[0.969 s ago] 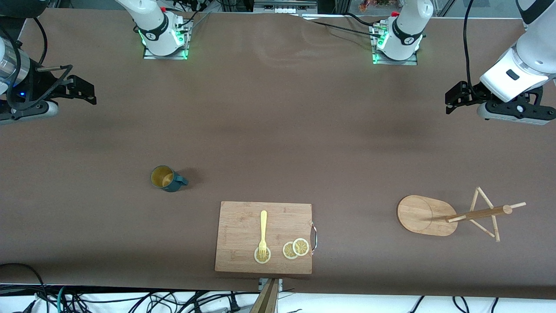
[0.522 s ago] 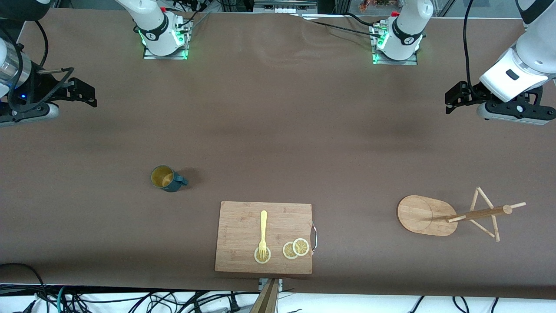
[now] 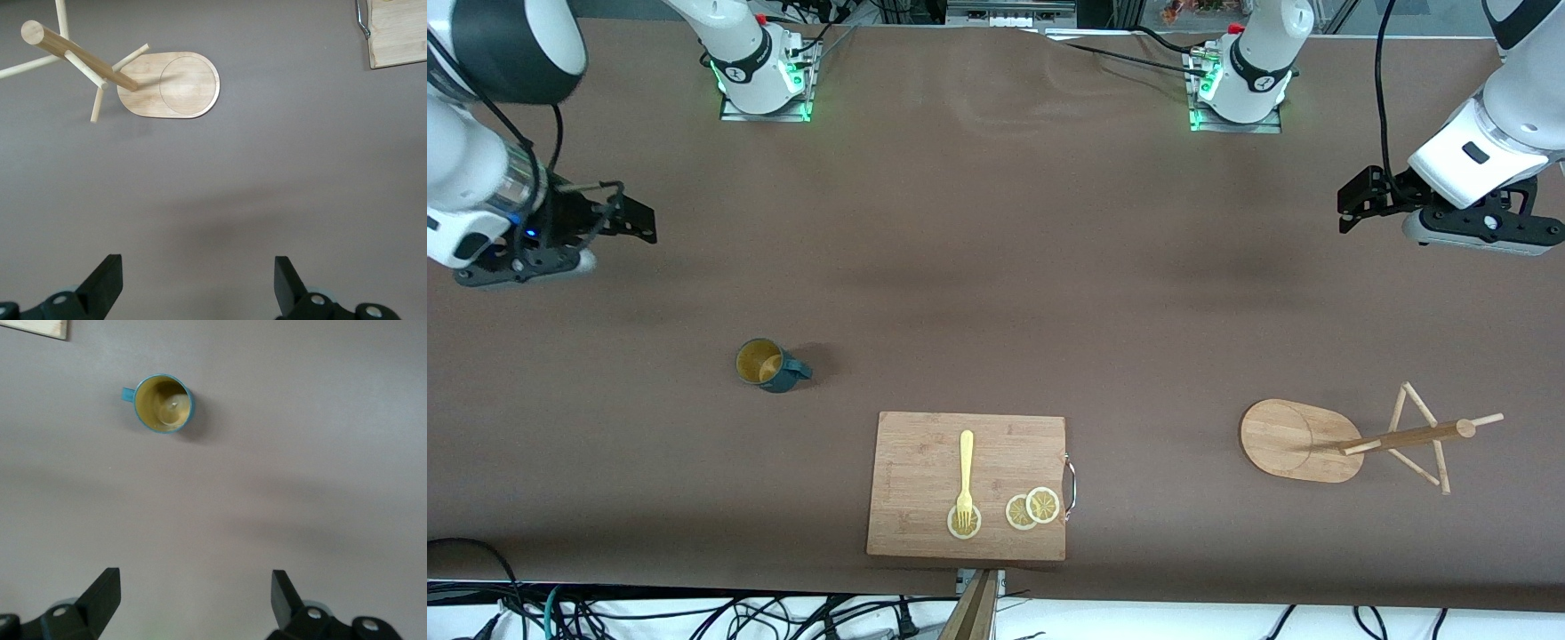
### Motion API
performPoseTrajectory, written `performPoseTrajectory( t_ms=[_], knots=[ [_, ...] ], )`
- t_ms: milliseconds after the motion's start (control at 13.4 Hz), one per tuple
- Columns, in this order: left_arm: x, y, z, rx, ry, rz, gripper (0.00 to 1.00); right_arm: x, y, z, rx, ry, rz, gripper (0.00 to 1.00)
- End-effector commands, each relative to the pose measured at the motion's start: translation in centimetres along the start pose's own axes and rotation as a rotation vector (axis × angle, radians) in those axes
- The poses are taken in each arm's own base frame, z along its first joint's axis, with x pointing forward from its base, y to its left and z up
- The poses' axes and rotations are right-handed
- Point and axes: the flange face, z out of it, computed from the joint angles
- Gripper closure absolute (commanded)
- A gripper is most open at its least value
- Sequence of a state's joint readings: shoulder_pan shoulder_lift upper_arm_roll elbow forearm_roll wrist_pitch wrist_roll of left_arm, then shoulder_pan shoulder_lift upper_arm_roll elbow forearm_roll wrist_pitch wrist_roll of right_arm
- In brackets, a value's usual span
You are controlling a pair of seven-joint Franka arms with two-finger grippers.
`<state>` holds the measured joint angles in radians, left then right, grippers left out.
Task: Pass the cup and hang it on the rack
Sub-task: 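Reach the right gripper down to the teal mug rim and grasp it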
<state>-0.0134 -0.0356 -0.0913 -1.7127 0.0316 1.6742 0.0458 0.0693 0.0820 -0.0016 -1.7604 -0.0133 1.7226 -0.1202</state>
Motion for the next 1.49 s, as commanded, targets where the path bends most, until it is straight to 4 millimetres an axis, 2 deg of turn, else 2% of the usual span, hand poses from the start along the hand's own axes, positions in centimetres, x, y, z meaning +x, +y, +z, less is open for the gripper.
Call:
performPoseTrajectory(
  t_ms=[0, 149, 447, 596, 671, 894, 1118, 1416],
  knots=[
    [-0.4, 0.0, -0.4, 0.017, 0.001, 0.013, 0.0, 1.3, 0.1, 6.5, -0.008, 0.019, 0.001, 0.0],
    [-0.4, 0.1, -0.4, 0.017, 0.001, 0.015, 0.0, 2.7, 0.2, 11.3, -0.009, 0.035, -0.001, 0.0],
    [-0.4, 0.0, -0.4, 0.017, 0.001, 0.013, 0.0, 4.6, 0.3, 16.2, 0.0, 0.026, 0.006, 0.01],
    [-0.4, 0.1, -0.4, 0.017, 0.001, 0.015, 0.0, 5.7, 0.5, 17.4, 0.002, 0.039, 0.012, 0.01],
    [-0.4, 0.1, -0.4, 0.017, 0.001, 0.015, 0.0, 6.5, 0.5, 17.2, 0.002, 0.06, 0.012, 0.01],
    [-0.4, 0.1, -0.4, 0.017, 0.001, 0.015, 0.0, 10.1, 0.8, 19.6, 0.04, 0.063, 0.045, 0.01],
    [-0.4, 0.1, -0.4, 0.017, 0.001, 0.015, 0.0, 11.0, -0.1, 21.2, 0.045, 0.075, 0.067, 0.03],
    [-0.4, 0.1, -0.4, 0.017, 0.001, 0.015, 0.0, 11.3, -0.4, 22.1, 0.045, 0.079, 0.067, 0.07]
  ],
)
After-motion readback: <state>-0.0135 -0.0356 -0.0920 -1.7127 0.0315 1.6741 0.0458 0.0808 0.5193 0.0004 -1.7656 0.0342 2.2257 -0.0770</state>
